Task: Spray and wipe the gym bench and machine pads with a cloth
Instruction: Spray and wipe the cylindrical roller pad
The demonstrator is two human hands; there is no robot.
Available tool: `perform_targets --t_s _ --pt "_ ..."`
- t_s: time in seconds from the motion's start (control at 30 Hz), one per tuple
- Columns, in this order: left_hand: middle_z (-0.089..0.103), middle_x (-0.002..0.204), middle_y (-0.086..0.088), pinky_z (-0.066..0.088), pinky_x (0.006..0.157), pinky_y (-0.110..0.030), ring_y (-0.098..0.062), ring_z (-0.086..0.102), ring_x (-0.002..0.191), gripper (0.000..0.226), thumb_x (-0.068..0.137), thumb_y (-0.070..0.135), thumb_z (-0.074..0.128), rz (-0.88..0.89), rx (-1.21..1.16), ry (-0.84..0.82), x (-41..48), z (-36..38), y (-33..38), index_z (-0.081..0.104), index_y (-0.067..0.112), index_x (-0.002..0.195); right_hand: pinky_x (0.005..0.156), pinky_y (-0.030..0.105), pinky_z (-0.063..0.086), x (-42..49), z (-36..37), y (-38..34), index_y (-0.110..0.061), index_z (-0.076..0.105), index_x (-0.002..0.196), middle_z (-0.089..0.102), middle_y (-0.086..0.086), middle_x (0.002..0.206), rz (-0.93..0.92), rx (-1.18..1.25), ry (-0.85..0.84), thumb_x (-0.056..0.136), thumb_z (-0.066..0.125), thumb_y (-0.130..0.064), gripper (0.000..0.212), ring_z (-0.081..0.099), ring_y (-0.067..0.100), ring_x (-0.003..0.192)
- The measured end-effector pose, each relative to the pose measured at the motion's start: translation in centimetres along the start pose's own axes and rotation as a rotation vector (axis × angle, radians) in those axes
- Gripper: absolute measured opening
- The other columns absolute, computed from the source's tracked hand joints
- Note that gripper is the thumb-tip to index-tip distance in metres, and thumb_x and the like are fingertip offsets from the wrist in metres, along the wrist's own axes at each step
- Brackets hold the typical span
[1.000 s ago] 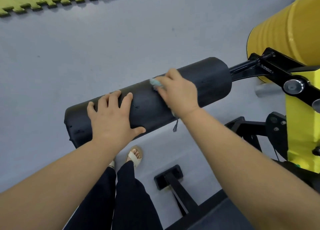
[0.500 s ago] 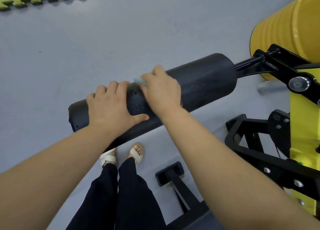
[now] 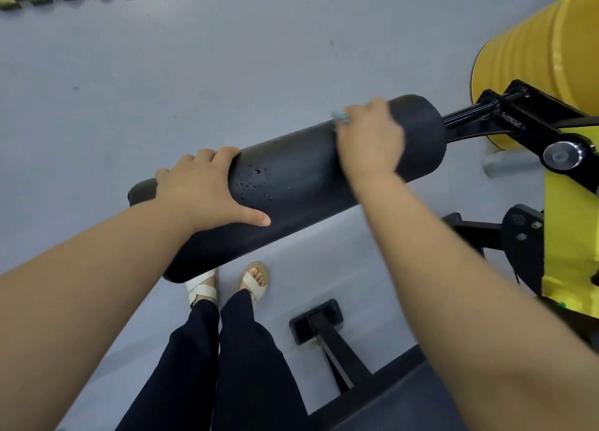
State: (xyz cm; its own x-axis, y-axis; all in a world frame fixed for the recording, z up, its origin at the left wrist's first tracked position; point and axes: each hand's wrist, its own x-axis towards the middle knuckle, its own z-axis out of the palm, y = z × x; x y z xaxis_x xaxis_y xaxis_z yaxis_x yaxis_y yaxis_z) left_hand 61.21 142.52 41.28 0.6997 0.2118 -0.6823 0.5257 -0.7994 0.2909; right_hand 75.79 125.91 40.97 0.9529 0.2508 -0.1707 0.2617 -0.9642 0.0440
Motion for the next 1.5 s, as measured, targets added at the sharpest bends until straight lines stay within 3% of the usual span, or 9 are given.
perform_targets --t_s 0.13,0.27,0.47,0.6,0.77,0.9,1.07,1.23,1.5 --pt "0.039 0.139 0.0 0.034 0.101 -0.052 -0.028 0.038 0.127 0.109 0.048 0.077 0.068 0.004 0.088 0.161 -1.3 1.5 0.5 0.029 0.029 0.137 0.057 0.03 0.035 -6.4 0.8 -6.6 -0.024 0.067 0.107 0.051 0.006 0.107 -0.311 0.185 -0.068 0.094 0.051 -0.034 0.023 0.048 0.024 0.068" --pt "0.028 0.146 -0.001 0.024 0.107 -0.059 -0.025 0.026 0.134 0.112 0.055 0.076 0.064 -0.002 0.186 0.238 -2.6 3.1 1.3 0.017 0.027 0.144 0.037 0.023 0.038 -6.5 0.8 -3.3 -0.024 0.074 0.079 0.058 0.005 0.075 -0.479 0.392 0.102 0.079 0.059 -0.037 0.02 0.048 0.023 0.043" --pt "0.017 0.151 -0.004 0.018 0.109 -0.062 -0.027 0.016 0.139 0.113 0.061 0.077 0.061 -0.027 0.218 0.242 -2.8 3.5 1.6 0.006 0.028 0.147 0.078 0.04 0.042 2.4 -0.6 9.1 -0.021 0.063 0.119 0.051 0.012 0.12 0.072 0.082 0.111 0.095 0.048 -0.039 0.034 0.056 0.036 0.098" --pt "0.017 0.15 -0.004 0.019 0.109 -0.062 -0.028 0.017 0.138 0.113 0.06 0.076 0.061 -0.032 0.216 0.25 -2.7 3.6 1.7 0.007 0.028 0.146 0.08 0.038 0.04 2.2 -0.2 5.9 -0.016 0.061 0.12 0.047 0.014 0.123 0.25 0.072 0.112 0.097 0.043 -0.038 0.036 0.056 0.037 0.098" --pt "0.017 0.15 -0.005 0.017 0.108 -0.063 -0.028 0.017 0.137 0.112 0.06 0.074 0.062 -0.046 0.209 0.255 -2.7 3.8 1.8 0.009 0.027 0.146 0.061 0.031 0.032 -4.6 0.7 -4.3 -0.024 0.065 0.109 0.05 0.007 0.111 -0.176 0.142 0.011 0.095 0.047 -0.039 0.028 0.054 0.031 0.075" --pt "0.012 0.152 -0.006 0.015 0.108 -0.064 -0.029 0.013 0.139 0.111 0.063 0.074 0.06 -0.039 0.227 0.257 -3.1 4.1 1.9 0.006 0.026 0.147 0.04 0.025 0.038 -6.5 0.8 -4.3 -0.022 0.073 0.083 0.057 0.007 0.082 -0.454 0.314 0.041 0.084 0.055 -0.039 0.025 0.05 0.027 0.046" --pt "0.01 0.152 -0.007 0.015 0.108 -0.065 -0.03 0.012 0.139 0.113 0.065 0.076 0.058 -0.019 0.255 0.247 -3.1 3.9 1.8 0.0 0.025 0.147 0.076 0.04 0.043 1.5 0.1 5.5 -0.024 0.063 0.117 0.05 0.011 0.121 -0.048 0.072 0.08 0.094 0.049 -0.04 0.032 0.058 0.035 0.096" --pt "0.01 0.152 -0.007 0.015 0.108 -0.065 -0.03 0.012 0.139 0.112 0.065 0.076 0.058 -0.025 0.251 0.243 -3.1 3.8 1.9 0.0 0.025 0.147 0.083 0.041 0.04 2.7 -0.4 5.8 -0.015 0.059 0.121 0.047 0.015 0.124 0.184 0.047 0.092 0.097 0.045 -0.038 0.036 0.055 0.039 0.099" --pt "0.034 0.141 0.003 0.032 0.102 -0.049 -0.024 0.032 0.128 0.094 0.061 0.074 0.062 0.061 0.078 0.243 -3.0 1.4 0.4 0.029 0.035 0.14 0.052 0.031 0.04 -6.9 0.4 -5.5 -0.022 0.068 0.105 0.054 0.007 0.101 -0.396 0.261 -0.001 0.09 0.054 -0.037 0.025 0.054 0.026 0.065"
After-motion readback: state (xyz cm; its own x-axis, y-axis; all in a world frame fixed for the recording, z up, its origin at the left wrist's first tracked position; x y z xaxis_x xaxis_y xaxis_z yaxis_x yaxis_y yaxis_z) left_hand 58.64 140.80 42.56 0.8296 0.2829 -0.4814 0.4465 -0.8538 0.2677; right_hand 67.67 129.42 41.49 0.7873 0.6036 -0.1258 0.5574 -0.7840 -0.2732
